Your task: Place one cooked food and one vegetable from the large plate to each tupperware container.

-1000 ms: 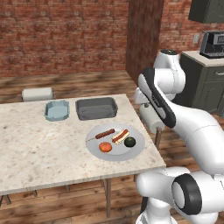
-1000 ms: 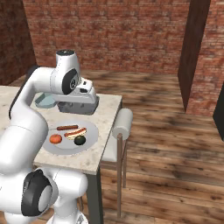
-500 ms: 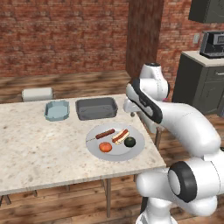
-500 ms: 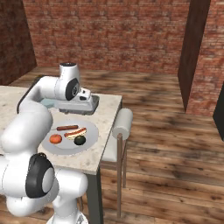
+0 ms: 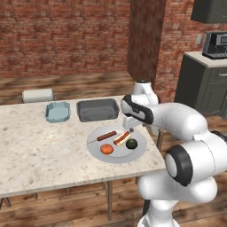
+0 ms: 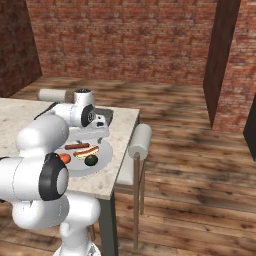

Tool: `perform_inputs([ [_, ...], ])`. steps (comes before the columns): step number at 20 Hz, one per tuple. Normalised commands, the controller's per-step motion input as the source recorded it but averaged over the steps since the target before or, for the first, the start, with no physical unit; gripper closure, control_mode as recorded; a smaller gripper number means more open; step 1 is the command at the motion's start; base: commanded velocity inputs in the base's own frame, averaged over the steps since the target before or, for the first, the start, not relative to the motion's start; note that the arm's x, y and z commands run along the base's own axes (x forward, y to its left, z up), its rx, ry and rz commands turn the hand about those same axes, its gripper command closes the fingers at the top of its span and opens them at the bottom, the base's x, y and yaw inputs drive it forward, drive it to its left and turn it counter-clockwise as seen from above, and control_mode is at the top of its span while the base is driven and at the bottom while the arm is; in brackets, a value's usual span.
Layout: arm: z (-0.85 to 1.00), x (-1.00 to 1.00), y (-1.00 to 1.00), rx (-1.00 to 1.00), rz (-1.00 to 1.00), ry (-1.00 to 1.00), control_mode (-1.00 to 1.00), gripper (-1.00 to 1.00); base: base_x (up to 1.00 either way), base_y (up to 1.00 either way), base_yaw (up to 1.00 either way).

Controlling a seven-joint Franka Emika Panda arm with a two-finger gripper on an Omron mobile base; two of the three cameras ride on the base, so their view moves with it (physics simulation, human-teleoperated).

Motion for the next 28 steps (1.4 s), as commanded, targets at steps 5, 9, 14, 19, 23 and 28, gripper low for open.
perform_inputs([
  [5, -0.7, -0.02, 0.13, -0.07, 0.18, -0.04, -1.0, -1.0, 0.0, 0.0, 0.0],
  [9, -0.68, 0.02, 0.0, 0.0, 0.1, 0.0, -1.0, -1.0, 0.0, 0.0, 0.0],
  [14, -0.32, 0.01, 0.0, 0.0, 0.06, 0.07, -1.0, -1.0, 0.0, 0.0, 0.0],
  [19, -0.06, 0.13, 0.0, 0.0, 0.06, 0.02, -1.0, -1.0, 0.0, 0.0, 0.0],
  [23, -0.03, 0.19, 0.0, 0.0, 0.05, 0.01, -1.0, -1.0, 0.0, 0.0, 0.0],
  [28, -0.25, 0.03, 0.04, 0.0, 0.03, 0.03, -1.0, -1.0, 0.0, 0.0, 0.0],
])
